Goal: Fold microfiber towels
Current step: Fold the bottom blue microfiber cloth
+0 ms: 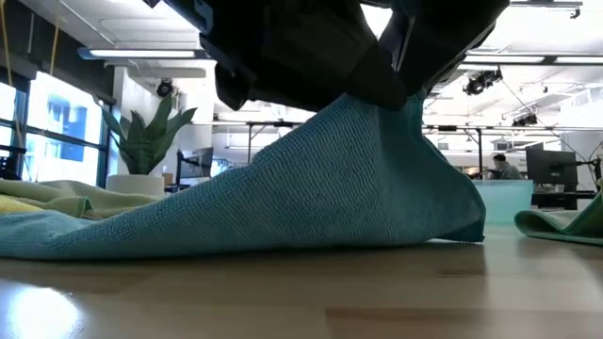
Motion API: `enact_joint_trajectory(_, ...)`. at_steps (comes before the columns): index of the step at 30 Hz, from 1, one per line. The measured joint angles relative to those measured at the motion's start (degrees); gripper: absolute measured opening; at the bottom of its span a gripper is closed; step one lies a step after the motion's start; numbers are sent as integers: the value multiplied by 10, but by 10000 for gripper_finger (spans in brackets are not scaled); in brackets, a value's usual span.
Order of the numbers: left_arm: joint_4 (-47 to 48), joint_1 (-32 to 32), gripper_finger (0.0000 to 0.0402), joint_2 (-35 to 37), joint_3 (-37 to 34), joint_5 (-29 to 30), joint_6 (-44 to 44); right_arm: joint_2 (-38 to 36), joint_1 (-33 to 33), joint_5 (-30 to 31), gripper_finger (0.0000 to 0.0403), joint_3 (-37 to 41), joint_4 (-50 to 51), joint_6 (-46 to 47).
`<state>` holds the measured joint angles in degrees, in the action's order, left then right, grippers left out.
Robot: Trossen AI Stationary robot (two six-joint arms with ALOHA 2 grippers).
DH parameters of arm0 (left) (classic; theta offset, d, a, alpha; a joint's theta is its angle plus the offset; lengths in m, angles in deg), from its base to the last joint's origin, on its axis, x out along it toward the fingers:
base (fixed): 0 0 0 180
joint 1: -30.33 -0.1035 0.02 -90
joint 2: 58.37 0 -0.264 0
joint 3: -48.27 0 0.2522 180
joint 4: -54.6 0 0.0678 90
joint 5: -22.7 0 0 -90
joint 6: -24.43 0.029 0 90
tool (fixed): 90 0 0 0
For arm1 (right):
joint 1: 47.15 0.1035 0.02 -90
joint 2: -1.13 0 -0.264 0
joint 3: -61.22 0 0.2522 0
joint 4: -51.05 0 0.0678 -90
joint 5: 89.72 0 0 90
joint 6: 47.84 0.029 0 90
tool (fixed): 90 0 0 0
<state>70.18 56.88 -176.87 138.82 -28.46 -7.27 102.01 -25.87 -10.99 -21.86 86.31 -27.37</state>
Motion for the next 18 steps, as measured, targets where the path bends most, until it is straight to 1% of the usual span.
enact_joint_trajectory(2,-4,-2,123,0,0,-9,-1,0,0,-1,0,0,0,0)
enact_joint_trajectory(4,-12,-2,105,0,0,-9,-1,0,0,-12,0,0,-3,-2)
enact_joint_trajectory(6,-18,-4,76,0,0,-16,-3,0,0,-18,0,0,-6,-4)
enact_joint_trajectory(9,-20,-7,21,0,0,-37,-20,0,1,-21,0,0,-6,-10)
enact_joint_trajectory(10,-20,-8,11,0,0,-41,-26,0,1,-21,0,0,-5,-11)
enact_joint_trajectory(14,-19,-9,8,0,0,-44,-50,0,1,-21,11,0,-4,-11)
enact_joint_trajectory(18,-16,-6,3,0,0,-56,-75,0,1,-21,53,0,6,-10)
